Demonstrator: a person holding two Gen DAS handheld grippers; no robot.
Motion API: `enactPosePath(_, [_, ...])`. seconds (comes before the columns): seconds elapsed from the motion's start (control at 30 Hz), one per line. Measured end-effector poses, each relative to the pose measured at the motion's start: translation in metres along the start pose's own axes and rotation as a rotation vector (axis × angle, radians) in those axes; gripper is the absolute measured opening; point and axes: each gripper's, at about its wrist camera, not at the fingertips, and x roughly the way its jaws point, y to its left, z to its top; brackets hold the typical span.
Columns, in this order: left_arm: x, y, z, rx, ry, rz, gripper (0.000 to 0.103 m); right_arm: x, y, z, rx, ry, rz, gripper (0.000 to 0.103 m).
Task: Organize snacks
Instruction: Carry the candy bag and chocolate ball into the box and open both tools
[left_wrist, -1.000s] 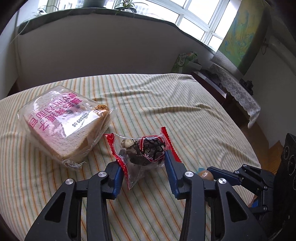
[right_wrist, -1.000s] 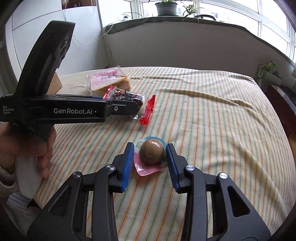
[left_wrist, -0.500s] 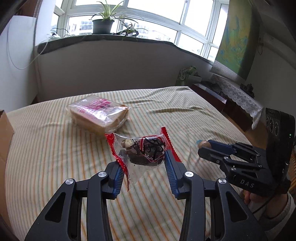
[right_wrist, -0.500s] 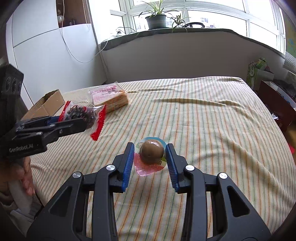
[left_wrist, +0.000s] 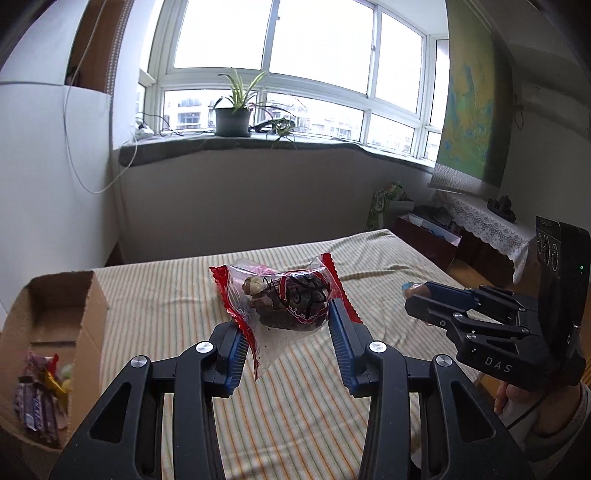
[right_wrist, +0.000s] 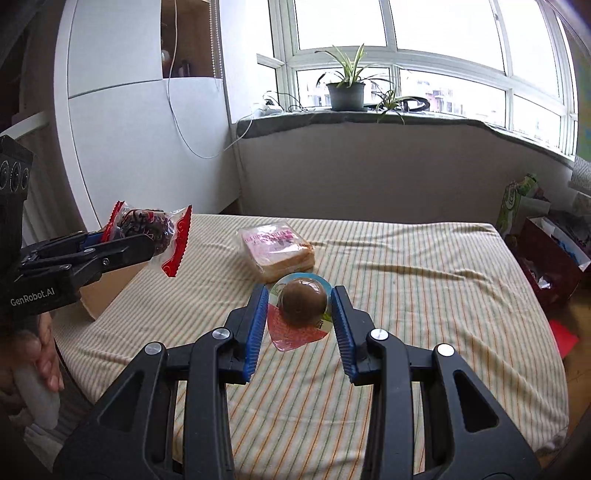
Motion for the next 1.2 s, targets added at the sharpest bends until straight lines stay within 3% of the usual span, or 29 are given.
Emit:
enactPosePath(0.27, [-0.04, 0.014, 0.005, 0.007, -0.081, 0.037, 0.04, -0.025, 0.034, 0.015, -0.055, -0.039, -0.039, 0.037])
enactPosePath(0.63, [-0.064, 0.061, -0.007, -0.062, -0.125, 0.1, 0.04, -0.007, 0.087, 0.026, -0.145, -0.014, 0.0, 0.037])
enactPosePath(0.9, [-0.084, 0.104, -0.025, -0.137, -0.131, 0.175, 0.04, 0.023, 0.15, 0.033, -0.226, 0.021, 0.085, 0.037])
enactPosePath(1.2, [-0.114, 0.165, -0.052, -0.224, -0.123, 0.334, 0.04, 0.062, 0.241, 0.037, -0.339, 0.049, 0.239, 0.037])
